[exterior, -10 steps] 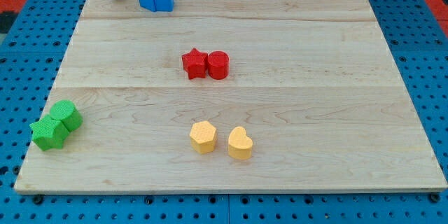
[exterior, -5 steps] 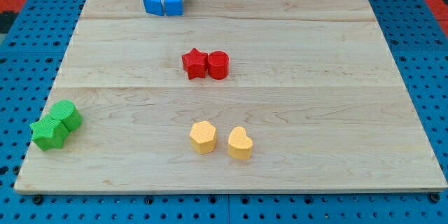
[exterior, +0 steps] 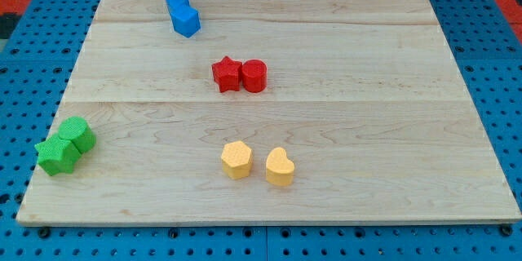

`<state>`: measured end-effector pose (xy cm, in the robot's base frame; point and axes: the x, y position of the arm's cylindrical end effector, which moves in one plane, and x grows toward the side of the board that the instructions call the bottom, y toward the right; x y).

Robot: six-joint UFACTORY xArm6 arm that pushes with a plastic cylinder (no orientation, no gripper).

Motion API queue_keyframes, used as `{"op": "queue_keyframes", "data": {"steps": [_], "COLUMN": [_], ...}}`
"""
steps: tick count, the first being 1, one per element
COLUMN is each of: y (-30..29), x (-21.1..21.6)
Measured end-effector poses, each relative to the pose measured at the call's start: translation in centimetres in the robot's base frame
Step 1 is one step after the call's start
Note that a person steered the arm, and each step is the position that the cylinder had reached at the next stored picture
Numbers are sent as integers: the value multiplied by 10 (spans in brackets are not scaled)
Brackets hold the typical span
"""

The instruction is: Place the blue cube vertically to the bottom of the blue triangle

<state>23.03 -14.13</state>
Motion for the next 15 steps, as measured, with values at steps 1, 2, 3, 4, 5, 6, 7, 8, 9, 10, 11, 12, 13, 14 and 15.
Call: {"op": "queue_keyframes", "data": {"steps": [1,2,3,4,5,6,7,8,9,10,11,12,13,14,15], "y": [1,36,67,72,68,67,50,50,36,22,9,9,13,8,6], "x": [18,55,80,113,138,182,199,180,169,171,172,175,179,190,219]}}
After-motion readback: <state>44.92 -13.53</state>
